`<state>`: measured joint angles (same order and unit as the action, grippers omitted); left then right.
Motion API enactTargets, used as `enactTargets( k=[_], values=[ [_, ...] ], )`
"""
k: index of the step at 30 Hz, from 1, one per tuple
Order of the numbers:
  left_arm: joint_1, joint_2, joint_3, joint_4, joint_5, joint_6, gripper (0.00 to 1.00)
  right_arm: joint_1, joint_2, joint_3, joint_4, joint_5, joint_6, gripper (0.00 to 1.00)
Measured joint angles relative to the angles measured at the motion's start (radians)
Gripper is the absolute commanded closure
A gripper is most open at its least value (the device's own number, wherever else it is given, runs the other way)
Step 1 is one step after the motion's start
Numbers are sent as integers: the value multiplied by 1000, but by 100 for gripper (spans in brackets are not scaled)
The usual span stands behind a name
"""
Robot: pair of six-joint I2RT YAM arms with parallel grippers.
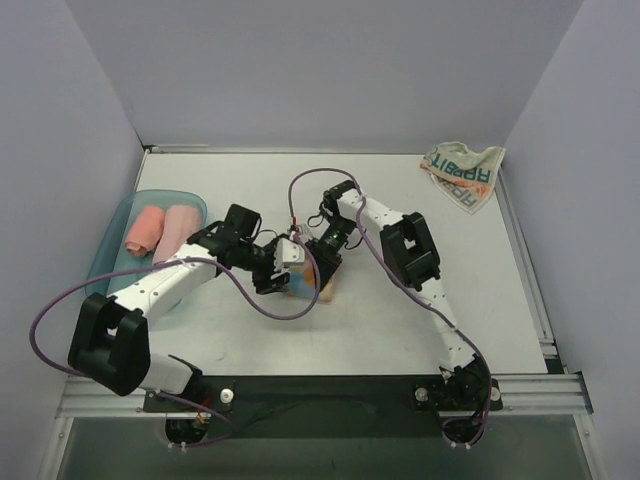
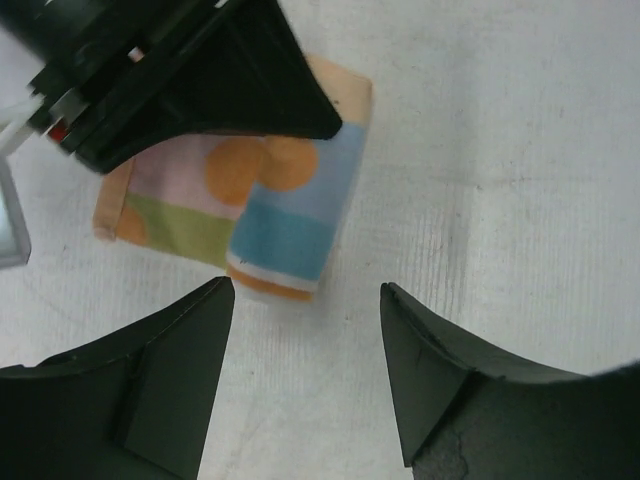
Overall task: Roll the towels
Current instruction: Roll the towel
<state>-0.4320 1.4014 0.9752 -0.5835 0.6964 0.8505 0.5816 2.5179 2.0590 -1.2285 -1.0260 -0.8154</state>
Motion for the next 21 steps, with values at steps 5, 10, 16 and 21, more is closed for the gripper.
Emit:
enactTargets(
  k=[5, 10, 16, 21],
  values=[
    [-132, 24, -23, 52, -95, 110, 28, -17, 60, 63, -68, -38, 13, 100],
    [-230, 88, -67, 156, -161, 181, 29, -27, 83, 86, -91, -53, 31, 100],
    [-296, 185, -115, 302, -288, 219, 44, -27, 83, 89, -88, -39, 31, 100],
    [-314, 198, -125, 373, -349, 227, 80, -31, 83, 89, -87, -28, 39, 93]
  ],
)
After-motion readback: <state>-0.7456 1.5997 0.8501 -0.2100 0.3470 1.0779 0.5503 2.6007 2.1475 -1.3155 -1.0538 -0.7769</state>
